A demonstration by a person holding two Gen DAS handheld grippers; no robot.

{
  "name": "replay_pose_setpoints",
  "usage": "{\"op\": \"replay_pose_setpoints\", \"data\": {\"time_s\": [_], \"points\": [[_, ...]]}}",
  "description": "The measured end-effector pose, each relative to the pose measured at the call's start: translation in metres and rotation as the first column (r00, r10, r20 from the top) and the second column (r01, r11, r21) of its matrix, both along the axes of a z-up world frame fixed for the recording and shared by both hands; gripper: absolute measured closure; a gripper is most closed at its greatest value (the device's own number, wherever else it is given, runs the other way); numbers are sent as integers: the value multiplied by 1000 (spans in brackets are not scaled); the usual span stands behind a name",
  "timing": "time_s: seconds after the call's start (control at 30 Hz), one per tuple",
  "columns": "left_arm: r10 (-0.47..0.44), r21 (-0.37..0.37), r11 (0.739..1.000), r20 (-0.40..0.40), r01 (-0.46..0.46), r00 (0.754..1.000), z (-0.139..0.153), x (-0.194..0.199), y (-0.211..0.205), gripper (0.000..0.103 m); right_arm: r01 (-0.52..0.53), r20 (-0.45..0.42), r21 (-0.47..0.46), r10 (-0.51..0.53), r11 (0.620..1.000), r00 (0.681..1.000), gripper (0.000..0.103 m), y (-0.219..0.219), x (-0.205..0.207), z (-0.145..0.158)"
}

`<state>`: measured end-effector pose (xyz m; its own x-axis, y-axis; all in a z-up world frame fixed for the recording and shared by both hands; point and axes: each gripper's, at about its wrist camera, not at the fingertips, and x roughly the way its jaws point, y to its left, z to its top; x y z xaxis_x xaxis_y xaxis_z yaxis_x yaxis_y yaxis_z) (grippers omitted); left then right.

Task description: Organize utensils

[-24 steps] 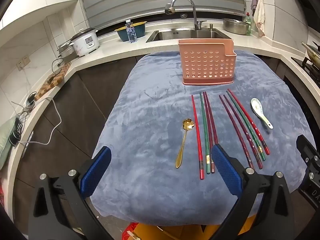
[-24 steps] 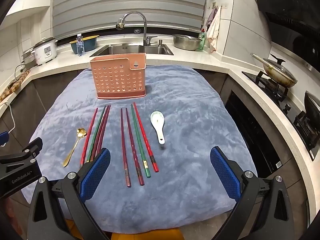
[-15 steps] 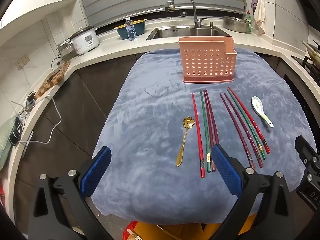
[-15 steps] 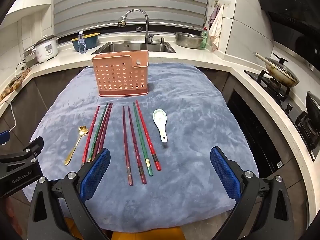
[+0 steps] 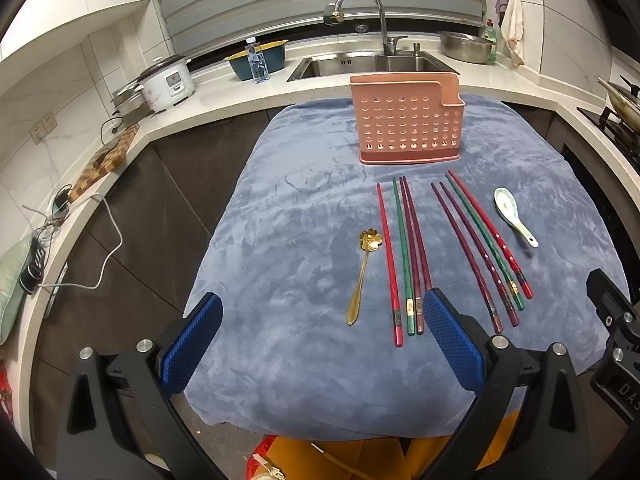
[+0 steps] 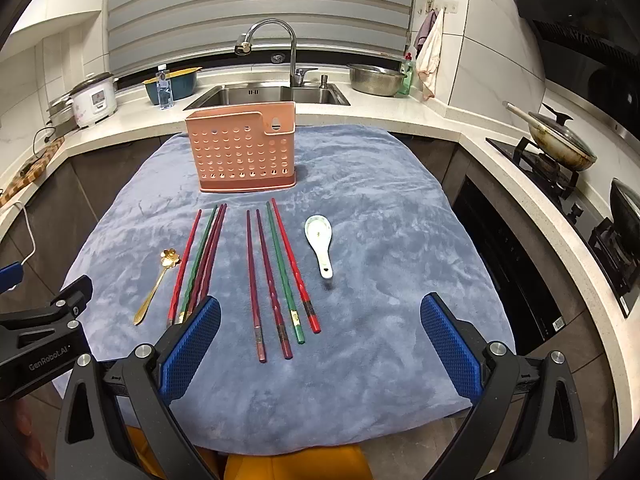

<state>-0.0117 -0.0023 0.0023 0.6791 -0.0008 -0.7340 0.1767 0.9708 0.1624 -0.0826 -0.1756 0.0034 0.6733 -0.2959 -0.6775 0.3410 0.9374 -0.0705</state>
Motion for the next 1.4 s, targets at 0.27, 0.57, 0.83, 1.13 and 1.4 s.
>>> {"op": "replay_pose_setpoints", "data": {"time_s": [0.27, 0.57, 0.83, 1.13, 1.4], "points": [[-13, -3, 1000, -18, 13, 1000, -3, 0, -2, 7, 3, -5, -2, -3, 1000, 1000, 7, 0, -1, 1], [-15, -5, 1000, -26, 15, 1000, -4, 1, -2, 7, 3, -7, -2, -3, 1000, 1000, 7, 0, -1, 0], [-23, -5, 1000, -33, 23, 999, -7, -1, -5, 7, 0, -8, -3, 0, 1000, 1000, 7, 1, -2, -1], [-24, -6, 1000, -34, 23, 999, -8, -1, -5, 7, 0, -9, -4, 0, 1000, 1000, 7, 1, -2, 0], [-23, -5, 1000, -34, 23, 999, -8, -1, -5, 7, 2, -9, -2, -2, 1000, 1000, 7, 0, -2, 0]]}}
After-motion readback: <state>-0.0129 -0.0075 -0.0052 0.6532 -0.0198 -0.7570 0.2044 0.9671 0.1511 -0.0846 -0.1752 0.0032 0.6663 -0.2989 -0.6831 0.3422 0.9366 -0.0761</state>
